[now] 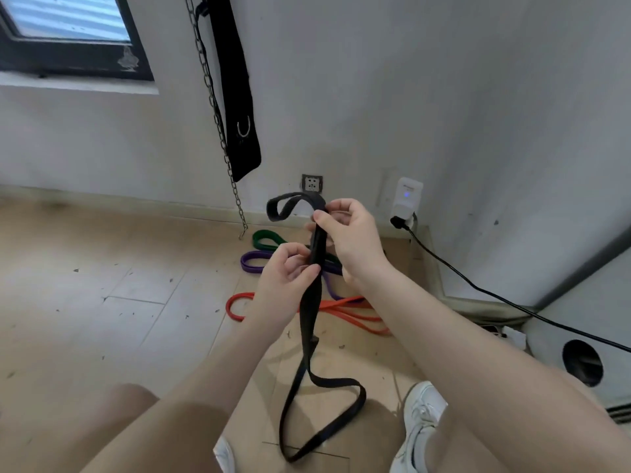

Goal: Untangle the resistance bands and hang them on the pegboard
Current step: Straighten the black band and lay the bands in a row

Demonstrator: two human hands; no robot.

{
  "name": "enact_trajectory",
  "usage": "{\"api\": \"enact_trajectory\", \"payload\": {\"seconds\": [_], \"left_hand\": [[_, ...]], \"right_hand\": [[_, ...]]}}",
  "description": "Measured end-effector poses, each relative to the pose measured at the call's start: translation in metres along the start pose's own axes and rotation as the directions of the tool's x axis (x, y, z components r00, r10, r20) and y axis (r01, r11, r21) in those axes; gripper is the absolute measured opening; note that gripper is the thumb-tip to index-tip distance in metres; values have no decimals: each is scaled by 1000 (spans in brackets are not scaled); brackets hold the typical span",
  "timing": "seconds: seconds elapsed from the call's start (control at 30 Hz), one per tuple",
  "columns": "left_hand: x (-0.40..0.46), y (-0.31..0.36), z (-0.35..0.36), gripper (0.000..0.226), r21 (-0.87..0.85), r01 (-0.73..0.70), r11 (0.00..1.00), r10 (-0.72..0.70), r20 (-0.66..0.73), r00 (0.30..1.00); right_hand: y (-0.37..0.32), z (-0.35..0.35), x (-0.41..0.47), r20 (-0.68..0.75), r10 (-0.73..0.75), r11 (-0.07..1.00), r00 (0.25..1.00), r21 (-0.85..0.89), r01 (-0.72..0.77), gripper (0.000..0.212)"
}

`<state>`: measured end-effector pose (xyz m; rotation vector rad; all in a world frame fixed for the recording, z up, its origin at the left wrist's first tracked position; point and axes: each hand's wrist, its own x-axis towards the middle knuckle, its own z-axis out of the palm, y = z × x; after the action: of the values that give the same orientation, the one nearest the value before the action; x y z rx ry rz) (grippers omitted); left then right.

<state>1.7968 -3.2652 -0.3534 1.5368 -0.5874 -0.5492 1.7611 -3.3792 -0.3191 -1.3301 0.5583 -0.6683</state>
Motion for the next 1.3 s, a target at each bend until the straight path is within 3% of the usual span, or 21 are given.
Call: {"api": "enact_trajectory", "payload": {"seconds": [0.2,0.27,0.33,0.43,0.53,0.6,0.73,0.83,0.9,0.93,0.97,1.0,1.03,1.07,1.1,1.13,1.2,1.3], "left_hand": [[10,-11,9,20,197,-39,980,59,-94,994],[11,-16,10,19,179,-3,984,29,-142,989],[14,-22,8,30,70,72,995,-57,-203,978],[17,-27,4,40,-125,189,974,-215,-250,944],[21,-24,2,32,-309,239,921,-324,-263,909],[24,-20,0,25,-392,234,890,-355,-273,894],[29,-19,-13,16,-491,192,850,-402,-368,838],[28,-26,-31,24,-623,291,726,-560,-290,776],[21,-25,-41,19,-471,541,696,-666,-143,732],[17,-26,-43,22,-256,646,720,-685,-112,719],[15,-26,-44,27,-11,663,749,-659,-128,741],[14,-25,-44,26,210,583,785,-554,-184,812],[15,-24,-44,21,381,419,824,-364,-210,907],[13,-17,-41,20,482,223,847,-168,-155,974],[13,-10,-38,28,506,64,860,-61,-23,998],[11,-2,-36,38,455,-34,890,-33,139,990],[8,10,-32,47,362,-45,931,-100,370,923],[14,14,-32,39,490,-97,866,-115,385,916]], "right_hand": [[13,3,-2,152,34,976,988,-217,0,22],[24,-4,-6,182,47,966,982,-259,2,27],[41,-17,-14,173,90,951,981,-307,-33,30],[75,-37,-30,288,196,932,937,-353,-86,33],[98,-42,-39,388,183,853,903,-520,51,52],[104,-41,-39,348,113,791,931,-598,128,61],[102,-44,-30,211,-91,760,973,-617,204,45],[77,-45,-19,272,-126,761,954,-590,269,24],[57,-42,-11,310,-108,802,945,-534,267,20],[48,-41,-7,332,-109,813,937,-512,276,21],[40,-39,-5,362,-113,812,925,-503,296,21],[34,-37,-4,399,-109,807,911,-500,315,22],[29,-34,-4,433,-98,800,896,-502,330,22],[26,-30,-5,460,-80,794,884,-507,336,22],[23,-27,-7,481,-61,785,874,-518,340,22],[22,-24,-9,497,-44,776,867,-530,343,22],[22,-22,-11,493,-33,763,869,-549,340,20],[25,-28,-14,449,-1,766,894,-574,289,14]]}}
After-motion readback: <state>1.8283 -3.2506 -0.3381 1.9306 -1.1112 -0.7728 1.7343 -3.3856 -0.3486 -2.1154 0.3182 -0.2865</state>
